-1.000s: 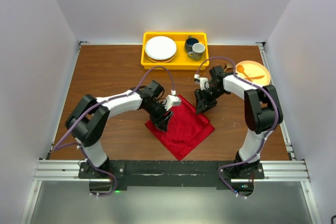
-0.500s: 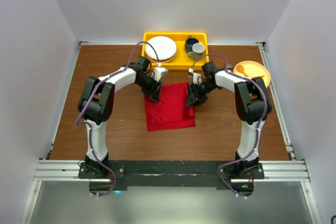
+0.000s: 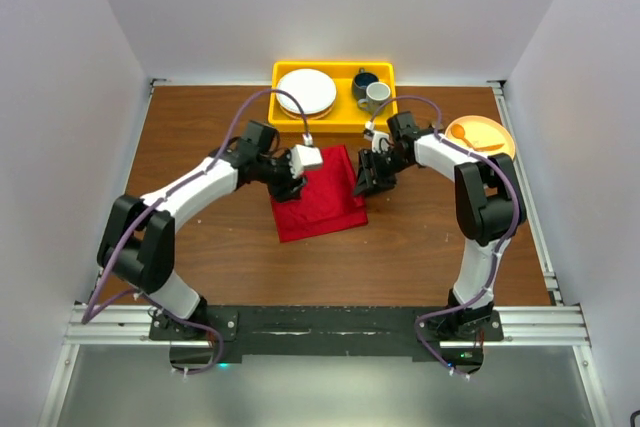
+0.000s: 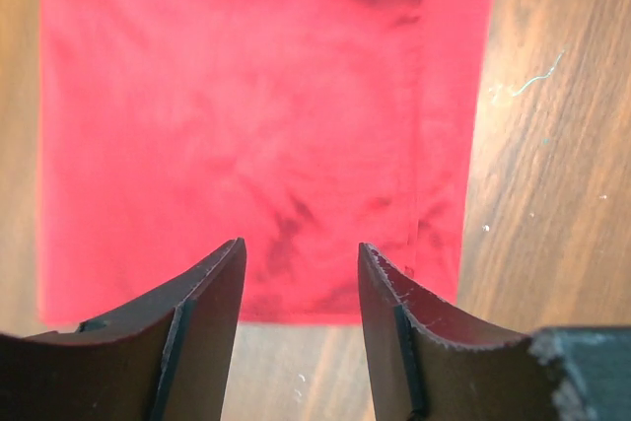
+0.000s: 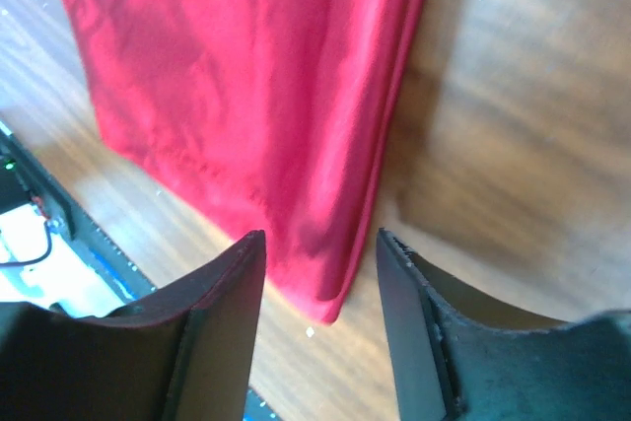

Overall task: Fold the napkin into a case and place the utensils inside
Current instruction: Move the square-folded napkin to the center of the board, then smooth out the square-folded napkin at the center of the board.

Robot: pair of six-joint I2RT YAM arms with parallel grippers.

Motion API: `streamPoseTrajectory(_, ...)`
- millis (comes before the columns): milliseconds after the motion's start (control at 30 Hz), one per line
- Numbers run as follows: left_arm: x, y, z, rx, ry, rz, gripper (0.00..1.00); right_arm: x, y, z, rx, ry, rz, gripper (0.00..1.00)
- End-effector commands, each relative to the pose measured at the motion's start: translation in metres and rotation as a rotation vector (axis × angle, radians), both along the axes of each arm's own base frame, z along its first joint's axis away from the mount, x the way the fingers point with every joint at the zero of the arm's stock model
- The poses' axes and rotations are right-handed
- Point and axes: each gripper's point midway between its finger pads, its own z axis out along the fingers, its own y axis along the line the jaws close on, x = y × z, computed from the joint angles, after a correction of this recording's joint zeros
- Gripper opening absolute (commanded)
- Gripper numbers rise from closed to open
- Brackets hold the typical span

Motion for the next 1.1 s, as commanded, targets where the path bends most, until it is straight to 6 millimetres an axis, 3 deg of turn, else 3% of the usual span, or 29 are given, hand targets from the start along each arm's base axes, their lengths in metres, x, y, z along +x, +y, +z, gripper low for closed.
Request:
streamPoseTrajectory(0, 0.000, -0.013, -0.018, 0.142, -0.212, -0.129, 0.53, 0.005, 0.007, 0.017, 0.042, 0.006, -0.058, 0.46)
streamPoseTrajectory(133, -0.012, -0.025, -0.031, 0.200, -0.242, -0.171, 0.54, 0.006, 0.006, 0.014, 0.026, 0.019, -0.070, 0.41)
streamPoseTrajectory(500, -0.034, -0.025, -0.067, 0.339, -0.275, -0.244, 0.55, 0.000, -0.003, -0.005, -0.040, 0.061, -0.070, 0.35)
streamPoseTrajectory(667, -0.039, -0.021, -0.074, 0.360, -0.255, -0.260, 0.52, 0.000, -0.006, -0.010, -0.059, 0.064, -0.074, 0.25)
streamPoseTrajectory(800, -0.042, -0.020, -0.076, 0.367, -0.245, -0.276, 0.49, 0.001, -0.006, -0.012, -0.063, 0.071, -0.078, 0.10)
streamPoseTrajectory(1067, -0.052, -0.018, -0.077, 0.363, -0.214, -0.316, 0.43, 0.002, -0.005, -0.013, -0.062, 0.072, -0.071, 0.02)
